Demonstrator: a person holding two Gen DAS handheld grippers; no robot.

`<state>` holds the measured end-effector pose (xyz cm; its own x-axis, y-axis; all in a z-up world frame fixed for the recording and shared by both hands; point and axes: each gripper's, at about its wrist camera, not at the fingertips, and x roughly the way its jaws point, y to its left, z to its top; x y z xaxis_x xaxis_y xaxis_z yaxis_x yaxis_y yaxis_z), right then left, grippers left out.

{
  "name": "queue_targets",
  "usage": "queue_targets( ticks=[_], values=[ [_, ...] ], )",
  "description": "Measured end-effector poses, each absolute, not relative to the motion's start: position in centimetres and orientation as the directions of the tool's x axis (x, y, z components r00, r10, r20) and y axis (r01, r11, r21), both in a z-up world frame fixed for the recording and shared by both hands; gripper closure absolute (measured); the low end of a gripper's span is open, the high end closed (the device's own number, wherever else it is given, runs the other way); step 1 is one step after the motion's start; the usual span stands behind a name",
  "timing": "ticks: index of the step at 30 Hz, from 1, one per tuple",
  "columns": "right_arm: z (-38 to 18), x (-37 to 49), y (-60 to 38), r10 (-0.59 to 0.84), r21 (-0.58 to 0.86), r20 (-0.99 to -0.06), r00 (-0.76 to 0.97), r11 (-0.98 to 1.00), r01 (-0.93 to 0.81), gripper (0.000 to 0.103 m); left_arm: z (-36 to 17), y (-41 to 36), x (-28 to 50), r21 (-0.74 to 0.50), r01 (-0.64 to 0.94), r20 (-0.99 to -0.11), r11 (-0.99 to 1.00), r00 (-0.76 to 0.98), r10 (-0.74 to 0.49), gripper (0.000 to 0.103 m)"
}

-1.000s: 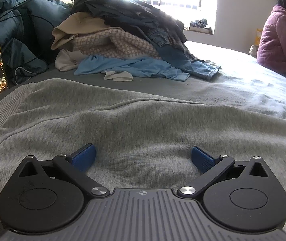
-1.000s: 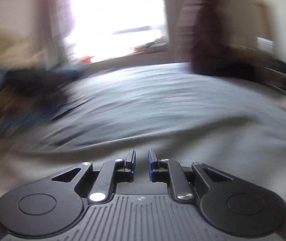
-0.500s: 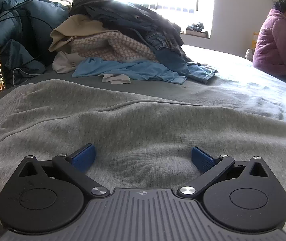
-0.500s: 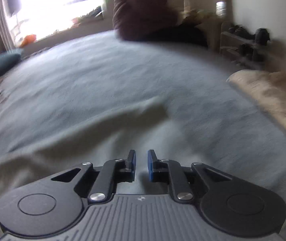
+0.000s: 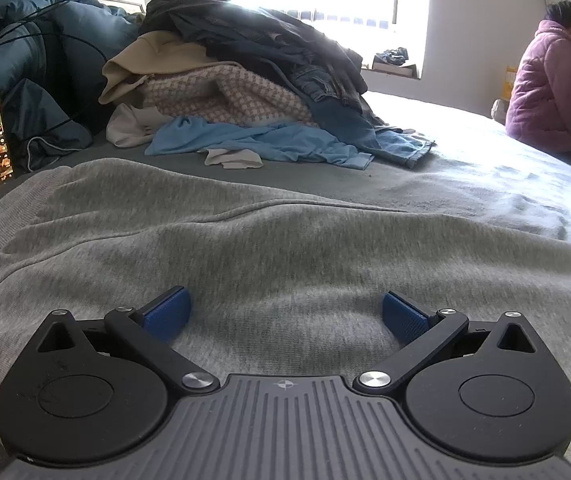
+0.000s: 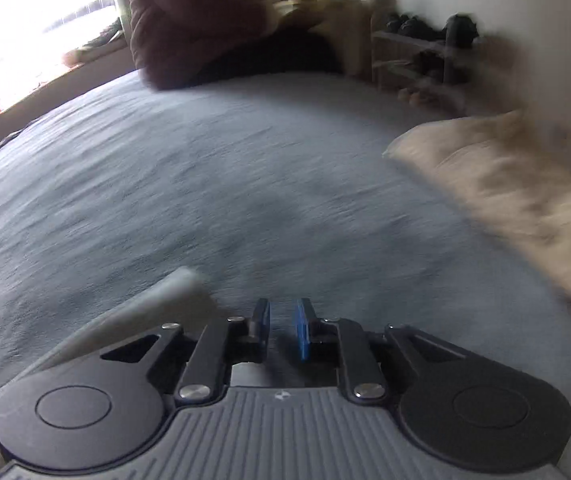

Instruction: Fold clothes

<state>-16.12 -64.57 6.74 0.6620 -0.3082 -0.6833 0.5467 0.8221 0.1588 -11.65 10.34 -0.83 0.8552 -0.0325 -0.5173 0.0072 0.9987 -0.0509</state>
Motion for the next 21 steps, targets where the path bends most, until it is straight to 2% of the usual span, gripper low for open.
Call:
queue_targets(
  ticks=[2,4,7,10,12,13,15,16,18,21],
  values=[
    [7.4,-18.1,-62.2,-0.236,0.176,-0.667,0.706,0.872,0.458,0.085,-0.8,10.3,-11.6,-0.05,0.007,-0.517,0.999,0.856,-0.032,0.0],
    [7.8,-19.9,-58.5,-0.119,0.196,-0.653,0.748,0.927,0.319,0.077,-0.9,10.2,-11.6,-0.048,0.005,-0.517,0.999,0.856,-0.029,0.0],
    [6.1,-21.1,-54.2,-0.001,0.187,-0.683,0.731,0.966,0.176,0.077,-0.8,10.1,-11.6,-0.047,0.003,-0.517,0.999,0.855,-0.027,0.0],
    [4.7,-22.5,-56.0,-0.123,0.101,-0.685,0.718,0.96,0.261,0.079,-0.8,10.1,-11.6,-0.049,0.004,-0.517,0.999,0.855,-0.029,0.0],
    [4.8,-24.3,-58.7,-0.257,0.071,-0.68,0.687,0.909,0.41,0.081,-0.8,10.2,-11.7,-0.053,0.007,-0.517,0.999,0.856,-0.033,0.0],
    [5.0,-25.3,-60.3,-0.331,0.06,-0.679,0.655,0.865,0.499,0.076,-0.8,10.2,-11.7,-0.054,0.007,-0.516,0.999,0.856,-0.034,0.0],
    [5.9,-27.2,-61.5,-0.409,0.063,-0.668,0.621,0.801,0.595,0.076,-0.8,10.2,-11.7,-0.054,0.007,-0.514,0.999,0.857,-0.033,0.0],
    [6.6,-28.1,-61.2,-0.408,0.085,-0.656,0.635,0.796,0.599,0.076,-0.8,10.2,-11.7,-0.053,0.007,-0.514,0.999,0.857,-0.033,0.0],
    [8.3,-28.7,-57.4,-0.31,0.135,-0.607,0.732,0.867,0.479,0.076,-0.8,10.2,-11.7,-0.053,0.006,-0.514,0.999,0.857,-0.033,0.0],
    [8.9,-27.3,-48.3,-0.161,0.066,-0.569,0.807,0.969,0.24,0.076,-0.8,10.2,-11.7,-0.051,0.004,-0.515,0.999,0.857,-0.03,0.0]
  ],
)
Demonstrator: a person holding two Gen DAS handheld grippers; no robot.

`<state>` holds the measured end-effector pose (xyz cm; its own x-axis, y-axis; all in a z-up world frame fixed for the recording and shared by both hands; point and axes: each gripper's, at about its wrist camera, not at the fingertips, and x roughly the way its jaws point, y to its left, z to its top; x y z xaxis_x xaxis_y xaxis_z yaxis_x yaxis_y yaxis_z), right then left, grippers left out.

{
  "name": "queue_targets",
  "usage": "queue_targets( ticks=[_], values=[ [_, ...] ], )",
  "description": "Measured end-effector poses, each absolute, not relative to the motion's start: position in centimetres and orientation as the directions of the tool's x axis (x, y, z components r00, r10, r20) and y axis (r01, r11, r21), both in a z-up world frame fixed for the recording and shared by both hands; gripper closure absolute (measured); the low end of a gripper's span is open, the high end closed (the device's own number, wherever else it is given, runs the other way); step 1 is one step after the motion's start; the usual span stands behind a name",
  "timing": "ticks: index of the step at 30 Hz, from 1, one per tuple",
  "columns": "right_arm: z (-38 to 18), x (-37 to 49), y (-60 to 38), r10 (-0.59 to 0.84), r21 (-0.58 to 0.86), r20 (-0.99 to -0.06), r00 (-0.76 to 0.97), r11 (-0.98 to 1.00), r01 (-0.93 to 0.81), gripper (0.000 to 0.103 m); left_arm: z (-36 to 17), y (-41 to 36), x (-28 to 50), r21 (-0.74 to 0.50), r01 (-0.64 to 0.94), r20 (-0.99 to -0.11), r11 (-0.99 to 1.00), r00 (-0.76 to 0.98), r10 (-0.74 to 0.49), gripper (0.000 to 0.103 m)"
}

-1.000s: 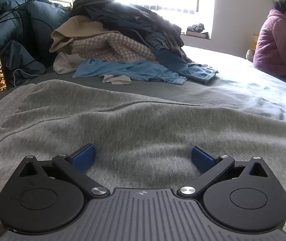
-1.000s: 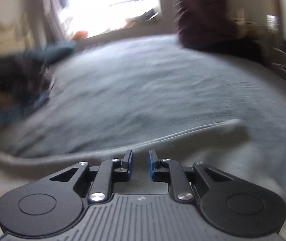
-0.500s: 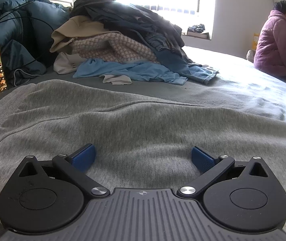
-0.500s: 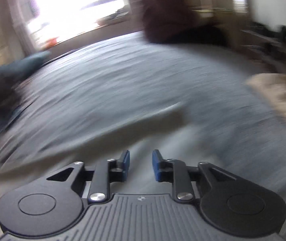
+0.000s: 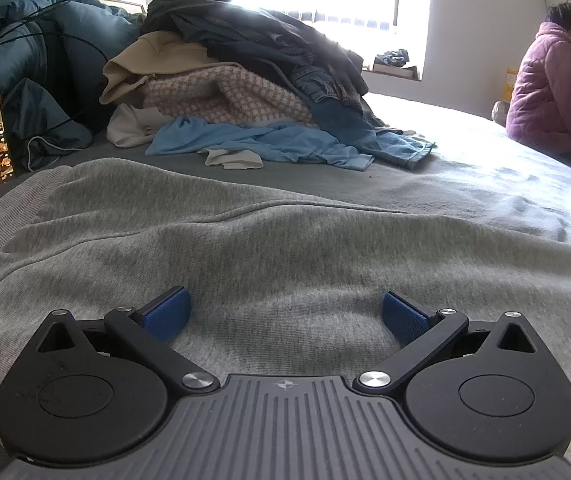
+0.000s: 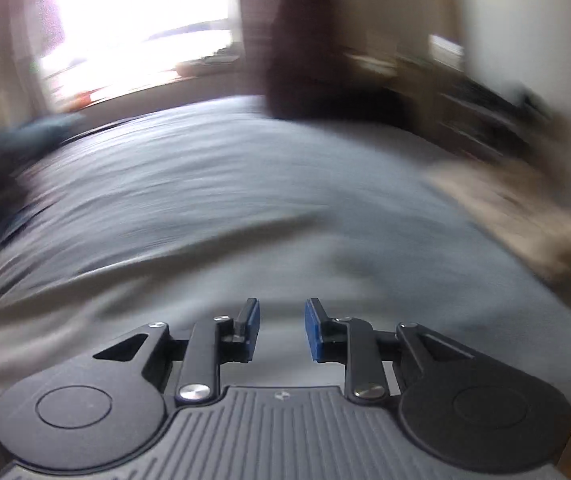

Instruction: Fold clothes

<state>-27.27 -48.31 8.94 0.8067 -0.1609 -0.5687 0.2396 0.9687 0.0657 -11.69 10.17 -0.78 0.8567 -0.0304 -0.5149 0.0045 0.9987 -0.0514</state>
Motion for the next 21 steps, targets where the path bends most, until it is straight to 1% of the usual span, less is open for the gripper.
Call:
queue_targets(
  ticks=[2,3,5,6,7,8,9,10,11,12,13,14,17,19,21],
  values=[
    [7.9,-26.0,-43.3,-0.051,0.043,-0.585,0.81,0.995,0.093,0.076,-0.8,10.2,-11.7,-0.054,0.005,-0.515,0.999,0.857,-0.032,0.0],
    [7.0,-25.8,-41.7,-0.03,0.014,-0.604,0.796,0.999,0.048,0.077,-0.8,10.3,-11.7,-0.056,0.005,-0.515,0.998,0.857,-0.033,0.0],
    [4.9,-26.3,-41.1,-0.071,-0.055,-0.635,0.769,0.997,0.046,0.077,-0.8,10.4,-11.7,-0.062,0.007,-0.513,0.998,0.858,-0.038,0.0],
    [4.0,-27.2,-42.7,-0.117,-0.07,-0.639,0.76,0.993,0.094,0.075,-0.8,10.4,-11.7,-0.065,0.008,-0.512,0.998,0.858,-0.041,0.0],
    [3.5,-28.6,-45.2,-0.136,-0.027,-0.629,0.766,0.988,0.153,0.073,-0.8,10.5,-11.8,-0.068,0.009,-0.511,0.998,0.859,-0.043,0.0],
    [3.6,-30.1,-48.1,-0.154,0.044,-0.617,0.772,0.972,0.23,0.074,-0.7,10.5,-11.8,-0.07,0.01,-0.51,0.997,0.859,-0.044,0.0],
    [3.9,-31.2,-50.4,-0.212,0.072,-0.618,0.757,0.944,0.323,0.082,-0.7,10.5,-11.8,-0.072,0.01,-0.509,0.997,0.859,-0.046,0.0],
    [4.2,-32.3,-52.6,-0.267,0.1,-0.62,0.737,0.905,0.412,0.084,-0.7,10.6,-11.8,-0.075,0.011,-0.509,0.997,0.86,-0.048,0.0],
    [4.5,-33.4,-54.9,-0.32,0.127,-0.625,0.712,0.858,0.498,0.082,-0.7,10.6,-11.8,-0.077,0.012,-0.508,0.997,0.86,-0.049,0.0],
    [5.0,-34.2,-56.5,-0.372,0.136,-0.627,0.684,0.813,0.567,0.077,-0.6,10.6,-11.9,-0.078,0.012,-0.506,0.997,0.861,-0.05,0.0],
    [5.8,-34.5,-56.4,-0.415,0.109,-0.617,0.669,0.796,0.595,0.077,-0.4,10.6,-12.0,-0.078,0.012,-0.503,0.997,0.863,-0.05,0.0],
    [6.6,-34.5,-55.8,-0.421,0.107,-0.597,0.683,0.802,0.588,0.077,-0.2,10.6,-12.2,-0.079,0.01,-0.497,0.997,0.866,-0.048,0.0],
    [9.0,-32.8,-51.6,-0.328,0.171,-0.53,0.782,0.862,0.478,0.074,0.7,10.5,-13.4,-0.1,-0.026,-0.475,0.995,0.88,-0.025,0.0],
    [10.2,-30.8,-47.5,-0.239,0.18,-0.491,0.838,0.913,0.366,0.064,1.7,10.6,-15.1,-0.131,-0.047,-0.456,0.99,0.89,-0.018,0.0],
    [11.1,-28.7,-43.1,-0.113,0.189,-0.465,0.878,0.956,0.223,0.06,2.6,10.7,-16.8,-0.153,-0.063,-0.438,0.986,0.899,-0.011,0.0]
  ],
)
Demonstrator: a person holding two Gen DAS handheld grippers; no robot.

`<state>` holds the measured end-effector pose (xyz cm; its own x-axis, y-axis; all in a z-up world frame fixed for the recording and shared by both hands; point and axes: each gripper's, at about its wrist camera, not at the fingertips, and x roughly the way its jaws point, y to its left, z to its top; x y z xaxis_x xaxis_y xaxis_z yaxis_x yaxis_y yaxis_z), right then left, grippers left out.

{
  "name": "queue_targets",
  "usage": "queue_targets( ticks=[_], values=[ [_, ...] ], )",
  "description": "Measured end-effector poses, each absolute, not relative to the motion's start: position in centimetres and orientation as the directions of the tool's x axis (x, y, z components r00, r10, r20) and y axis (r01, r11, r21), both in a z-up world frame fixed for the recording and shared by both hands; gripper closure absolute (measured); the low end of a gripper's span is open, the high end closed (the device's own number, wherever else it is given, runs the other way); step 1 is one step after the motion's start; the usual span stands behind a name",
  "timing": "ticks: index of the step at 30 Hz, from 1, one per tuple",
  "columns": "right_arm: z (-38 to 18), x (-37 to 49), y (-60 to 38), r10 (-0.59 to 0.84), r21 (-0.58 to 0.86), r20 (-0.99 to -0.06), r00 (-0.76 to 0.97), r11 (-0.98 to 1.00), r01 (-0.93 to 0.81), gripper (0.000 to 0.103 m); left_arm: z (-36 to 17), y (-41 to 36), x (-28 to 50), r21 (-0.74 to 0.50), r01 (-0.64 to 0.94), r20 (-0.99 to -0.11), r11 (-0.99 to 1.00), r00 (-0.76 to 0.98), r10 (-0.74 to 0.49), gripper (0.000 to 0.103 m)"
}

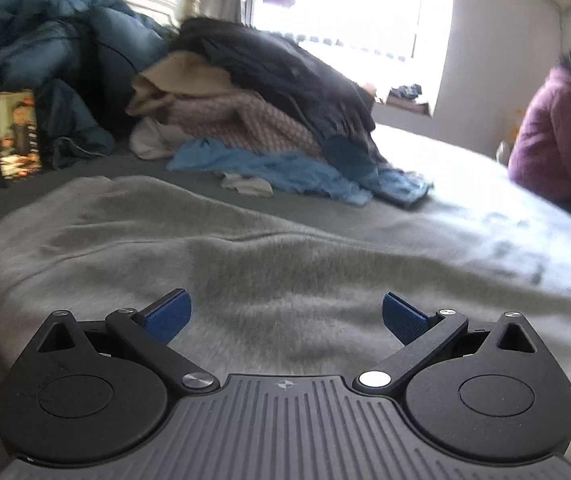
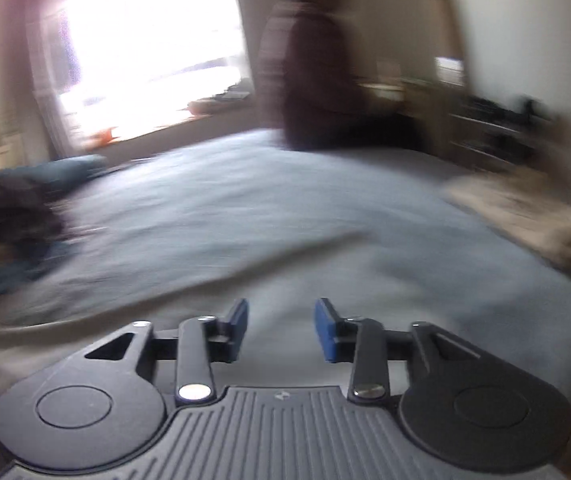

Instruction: Fold clothes

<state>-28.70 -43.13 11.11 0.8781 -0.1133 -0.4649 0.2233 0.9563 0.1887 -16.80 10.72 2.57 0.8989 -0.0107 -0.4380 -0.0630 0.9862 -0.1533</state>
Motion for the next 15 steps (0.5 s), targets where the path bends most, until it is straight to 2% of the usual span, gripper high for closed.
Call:
queue_targets(
  ticks=[5,11,15],
  values=[
    [11.5,-21.3,-31.9,0.226,0.245,-0.488,0.843,0.962,-0.116,0.06,3.3,12.5,-20.6,-0.205,-0.123,-0.404,0.971,0.914,0.031,0.0],
    [10.7,-14.4,-18.6,0.493,0.284,-0.528,0.691,0.87,-0.404,0.06,2.6,17.9,-22.2,-0.372,-0.231,-0.413,0.899,0.909,0.063,0.0],
    [10.5,-11.2,-10.8,0.576,0.306,-0.567,0.589,0.811,-0.499,0.06,1.7,21.2,-21.7,-0.474,-0.255,-0.422,0.843,0.906,0.037,0.002]
  ],
)
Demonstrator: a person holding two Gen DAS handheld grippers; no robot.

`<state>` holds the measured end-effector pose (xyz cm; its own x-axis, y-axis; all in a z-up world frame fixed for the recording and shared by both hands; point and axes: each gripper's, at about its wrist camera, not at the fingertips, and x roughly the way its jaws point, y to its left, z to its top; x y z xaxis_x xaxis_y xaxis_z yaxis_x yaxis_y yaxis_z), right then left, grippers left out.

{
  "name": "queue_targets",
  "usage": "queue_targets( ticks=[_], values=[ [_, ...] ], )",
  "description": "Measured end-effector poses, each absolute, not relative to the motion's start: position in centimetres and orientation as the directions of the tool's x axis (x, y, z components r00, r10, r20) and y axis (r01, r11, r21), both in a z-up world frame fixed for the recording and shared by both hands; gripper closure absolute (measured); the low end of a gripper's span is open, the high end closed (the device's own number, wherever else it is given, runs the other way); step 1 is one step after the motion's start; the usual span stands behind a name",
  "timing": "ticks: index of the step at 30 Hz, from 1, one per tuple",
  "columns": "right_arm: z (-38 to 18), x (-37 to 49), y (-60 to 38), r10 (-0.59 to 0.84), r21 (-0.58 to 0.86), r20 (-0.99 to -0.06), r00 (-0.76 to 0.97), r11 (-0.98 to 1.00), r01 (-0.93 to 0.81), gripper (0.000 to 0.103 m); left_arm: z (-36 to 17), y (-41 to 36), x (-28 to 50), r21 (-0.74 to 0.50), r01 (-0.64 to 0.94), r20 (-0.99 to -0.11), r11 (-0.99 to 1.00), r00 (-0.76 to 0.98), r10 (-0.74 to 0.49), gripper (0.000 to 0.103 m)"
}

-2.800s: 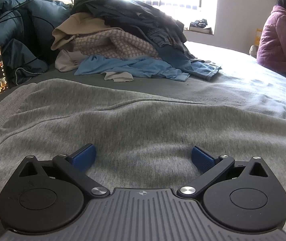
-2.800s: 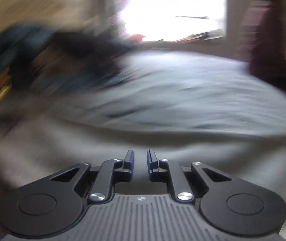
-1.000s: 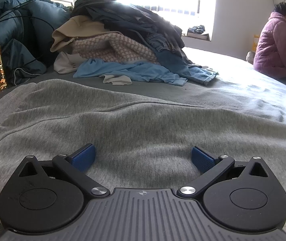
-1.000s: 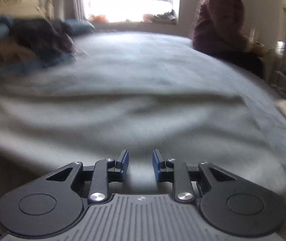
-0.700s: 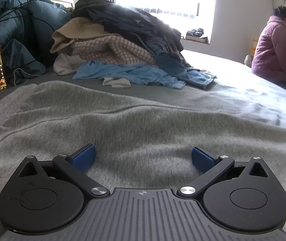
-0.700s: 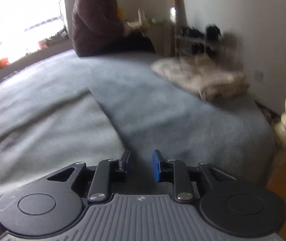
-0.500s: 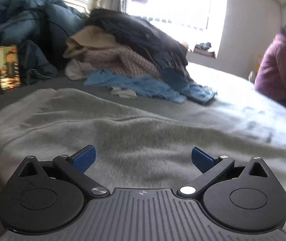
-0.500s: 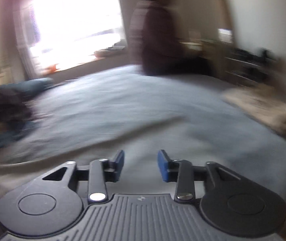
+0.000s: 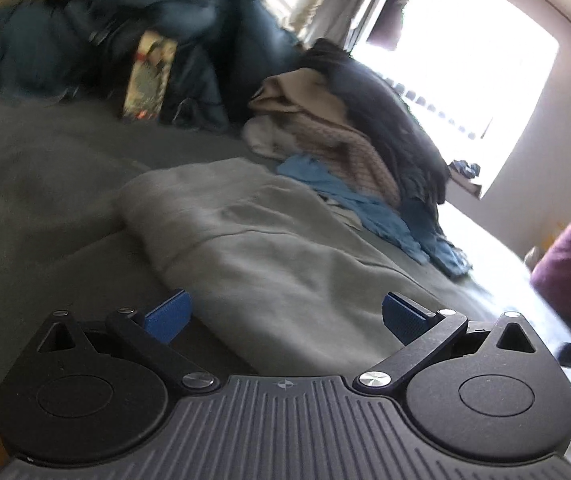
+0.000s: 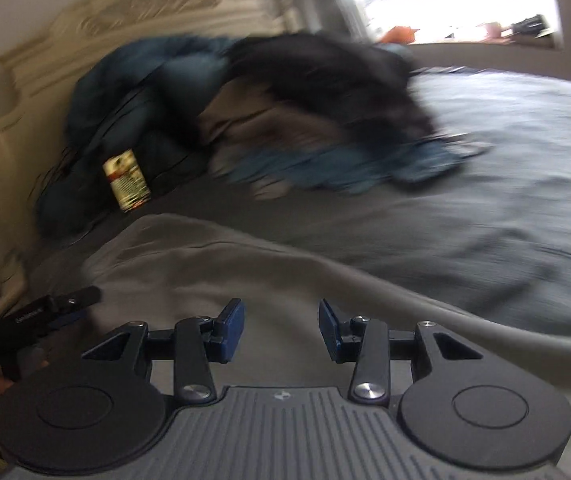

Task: Fold clothes
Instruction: 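Grasp the grey hoodie sleeve cuff with the left gripper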

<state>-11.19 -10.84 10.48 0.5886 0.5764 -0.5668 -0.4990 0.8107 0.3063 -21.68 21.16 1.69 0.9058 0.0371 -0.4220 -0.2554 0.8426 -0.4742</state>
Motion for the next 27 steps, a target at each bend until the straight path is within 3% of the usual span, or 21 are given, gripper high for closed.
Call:
queue_targets(
  ticks=[4,6,11,14,17,21,24,27],
  values=[
    [10.4,-8.0,-5.1,0.635,0.336,-0.563,0.529,0.761,-0.556,0.06,1.3,22.9,-20.6,-0.493,-0.28,-0.417,0.824,0.907,0.058,0.002],
    [9.4,-5.9,-2.6,0.645,0.327,-0.568,0.511,0.747,-0.579,0.06,0.9,23.8,-20.0,-0.513,-0.318,-0.436,0.797,0.897,0.077,0.011],
    [4.5,-2.1,1.7,0.515,0.203,-0.714,0.475,0.801,-0.563,0.062,0.1,25.4,-19.3,-0.571,-0.337,-0.431,0.749,0.899,0.076,0.023],
    [6.9,-2.5,2.0,0.504,0.195,-0.711,0.491,0.811,-0.551,0.061,0.0,26.1,-19.7,-0.594,-0.331,-0.43,0.734,0.901,0.058,0.034],
    [10.2,-3.2,2.8,0.586,0.239,-0.633,0.506,0.769,-0.593,0.061,-0.2,27.2,-20.5,-0.64,-0.324,-0.42,0.697,0.907,0.036,0.044],
    [10.9,-2.1,8.0,0.634,0.255,-0.617,0.466,0.722,-0.643,0.061,-0.6,27.8,-20.4,-0.664,-0.307,-0.412,0.682,0.911,0.01,0.047],
    [8.1,0.3,12.3,0.649,0.324,-0.656,0.384,0.702,-0.634,0.063,-0.9,27.9,-20.2,-0.664,-0.3,-0.409,0.685,0.913,0.003,0.048],
    [4.6,1.8,15.5,0.583,0.277,-0.721,0.375,0.738,-0.615,0.064,-1.2,28.1,-20.0,-0.685,-0.296,-0.405,0.665,0.914,-0.01,0.048]
  ],
)
